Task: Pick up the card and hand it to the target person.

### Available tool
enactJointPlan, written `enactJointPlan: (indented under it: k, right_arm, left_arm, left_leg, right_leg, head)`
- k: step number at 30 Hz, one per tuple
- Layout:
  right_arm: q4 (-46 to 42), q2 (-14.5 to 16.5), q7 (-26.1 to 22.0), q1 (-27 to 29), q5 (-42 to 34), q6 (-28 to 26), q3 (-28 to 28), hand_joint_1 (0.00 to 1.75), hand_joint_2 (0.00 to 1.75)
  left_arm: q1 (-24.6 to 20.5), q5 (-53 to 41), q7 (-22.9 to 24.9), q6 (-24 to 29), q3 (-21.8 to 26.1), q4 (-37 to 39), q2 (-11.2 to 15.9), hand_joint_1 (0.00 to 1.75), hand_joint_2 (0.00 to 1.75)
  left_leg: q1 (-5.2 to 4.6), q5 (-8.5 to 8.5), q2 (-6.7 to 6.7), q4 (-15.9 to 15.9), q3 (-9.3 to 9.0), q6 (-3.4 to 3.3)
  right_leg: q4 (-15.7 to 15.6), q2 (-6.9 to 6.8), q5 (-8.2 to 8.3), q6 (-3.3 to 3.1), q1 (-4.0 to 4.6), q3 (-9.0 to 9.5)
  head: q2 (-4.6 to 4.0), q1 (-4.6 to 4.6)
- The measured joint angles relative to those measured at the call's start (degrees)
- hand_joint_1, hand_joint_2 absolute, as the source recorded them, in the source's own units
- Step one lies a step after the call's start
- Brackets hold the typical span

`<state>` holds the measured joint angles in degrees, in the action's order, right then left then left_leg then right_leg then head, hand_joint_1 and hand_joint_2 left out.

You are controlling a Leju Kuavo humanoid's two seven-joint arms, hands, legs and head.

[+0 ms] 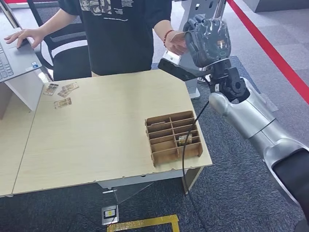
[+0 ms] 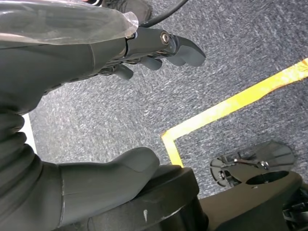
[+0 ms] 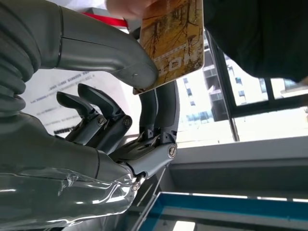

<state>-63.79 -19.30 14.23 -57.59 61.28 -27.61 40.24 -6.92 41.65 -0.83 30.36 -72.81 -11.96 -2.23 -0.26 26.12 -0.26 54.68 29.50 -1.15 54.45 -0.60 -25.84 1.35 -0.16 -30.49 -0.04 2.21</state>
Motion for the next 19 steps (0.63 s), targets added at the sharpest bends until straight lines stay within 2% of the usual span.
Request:
enactJointPlan:
  k: [3, 7, 12, 16, 19]
  right_arm:
    - [6.29, 2.75, -0.48, 0.06, 0.82, -1.41, 0.97, 1.75, 1.75]
    - [14.2, 5.84, -0.69, -0.24, 1.18, -0.43, 2.05, 1.75, 1.75]
    - [19.14, 7.63, -0.59, -0.65, 1.68, 1.18, 2.73, 1.75, 1.75]
    - [25.96, 9.83, -0.72, -1.76, 2.57, 2.7, 3.74, 0.0, 1.75]
    - [27.27, 10.23, -1.87, -1.87, 2.15, 3.32, 4.02, 0.0, 1.75]
  left_arm:
    - [-0.04, -0.02, 0.24, 0.03, -0.01, 0.0, -0.02, 0.0, 1.75]
    - [-0.04, -0.02, 0.26, 0.08, -0.02, 0.0, -0.02, 0.0, 1.75]
    - [-0.04, -0.05, 0.38, 0.09, -0.02, 0.0, -0.01, 0.0, 1.75]
    - [-0.04, -0.08, 0.61, 0.08, -0.02, 0.0, 0.02, 0.0, 1.75]
    - [-0.03, -0.06, 0.52, 0.1, -0.02, 0.0, 0.03, 0.0, 1.75]
  left_leg:
    - [0.0, 0.0, 0.0, 0.0, 0.0, 0.0]
    - [0.01, -0.02, -0.04, 0.0, 0.0, -0.01]
    - [0.0, -0.04, -0.07, 0.01, 0.02, -0.03]
    - [0.0, -0.04, -0.06, 0.01, 0.02, -0.03]
    - [0.0, -0.04, -0.06, 0.01, 0.02, -0.03]
  right_leg:
    - [0.0, -0.01, 0.0, 0.0, 0.01, 0.0]
    - [0.0, -0.06, 0.0, 0.0, 0.01, 0.0]
    - [0.0, -0.09, 0.0, 0.0, 0.01, -0.01]
    - [-0.02, -0.09, 0.0, 0.0, 0.01, -0.01]
    - [-0.02, -0.09, 0.0, 0.0, 0.01, -0.01]
  head:
    - [0.01, 0.01]
    - [0.0, 0.01]
    - [0.0, 0.01]
    - [0.0, 0.02]
    - [0.0, 0.01]
